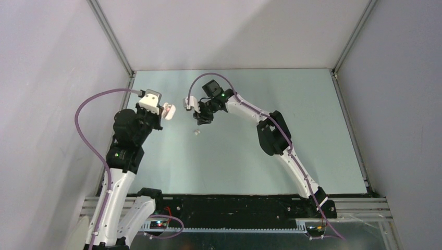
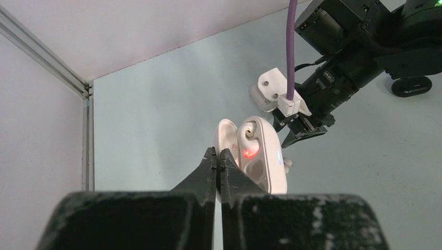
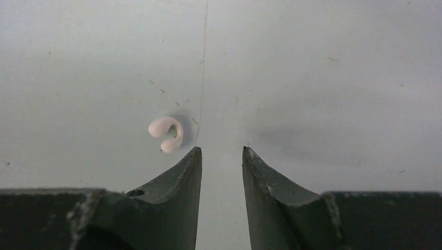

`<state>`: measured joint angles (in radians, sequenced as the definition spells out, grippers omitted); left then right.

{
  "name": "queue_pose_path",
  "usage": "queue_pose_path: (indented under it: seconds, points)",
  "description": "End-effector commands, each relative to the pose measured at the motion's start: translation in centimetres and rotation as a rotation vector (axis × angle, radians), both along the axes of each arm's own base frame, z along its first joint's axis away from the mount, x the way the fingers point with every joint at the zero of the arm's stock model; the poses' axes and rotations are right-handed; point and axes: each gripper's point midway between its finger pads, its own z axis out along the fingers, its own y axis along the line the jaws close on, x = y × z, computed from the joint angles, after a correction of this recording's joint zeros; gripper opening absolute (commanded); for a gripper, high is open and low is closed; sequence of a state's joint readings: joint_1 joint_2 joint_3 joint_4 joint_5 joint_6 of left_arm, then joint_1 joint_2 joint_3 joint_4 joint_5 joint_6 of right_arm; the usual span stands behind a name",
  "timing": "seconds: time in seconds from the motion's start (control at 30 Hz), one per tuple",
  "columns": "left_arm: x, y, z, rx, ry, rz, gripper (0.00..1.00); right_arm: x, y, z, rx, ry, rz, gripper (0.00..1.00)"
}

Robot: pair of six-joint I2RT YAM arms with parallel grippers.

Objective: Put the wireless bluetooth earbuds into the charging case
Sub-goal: Move the earbud to the center of the board.

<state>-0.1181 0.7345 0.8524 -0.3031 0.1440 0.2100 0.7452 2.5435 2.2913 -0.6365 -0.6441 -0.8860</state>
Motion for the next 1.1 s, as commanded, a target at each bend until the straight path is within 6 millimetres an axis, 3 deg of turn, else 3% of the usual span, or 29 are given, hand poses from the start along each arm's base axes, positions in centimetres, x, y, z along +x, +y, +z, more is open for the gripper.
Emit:
queue_pose_path:
  seconds: [0.0, 0.2, 0.43, 0.53, 0.7, 1.07]
  points:
    - [0.2, 0.0, 1.3, -0.011, -0.038, -0.005, 0.0, -1.2, 0.2, 1.7, 0.009, 0.002, 0.06, 0.39]
    - [0.1, 0.2, 2.0, 0.003, -0.059, -0.001, 0.0, -2.1, 0.8, 2.0, -0.001, 0.037, 0.048, 0.33]
    - [-0.6, 0.2, 2.8, -0.017, -0.081, -0.001, 0.0, -4.8, 2.3, 2.3, -0.013, 0.083, 0.065, 0.25]
    - [-0.9, 0.2, 3.2, -0.03, -0.089, 0.002, 0.0, -4.2, 2.5, 1.7, -0.046, 0.053, 0.0, 0.24]
    - [-1.5, 0.1, 3.4, -0.047, -0.098, -0.003, 0.0, -2.4, 2.3, 0.6, -0.09, 0.014, -0.149, 0.31]
    - [-1.5, -0.3, 2.6, -0.058, -0.08, -0.021, 0.0, -4.1, 0.9, -2.2, -0.21, 0.052, -0.222, 0.36]
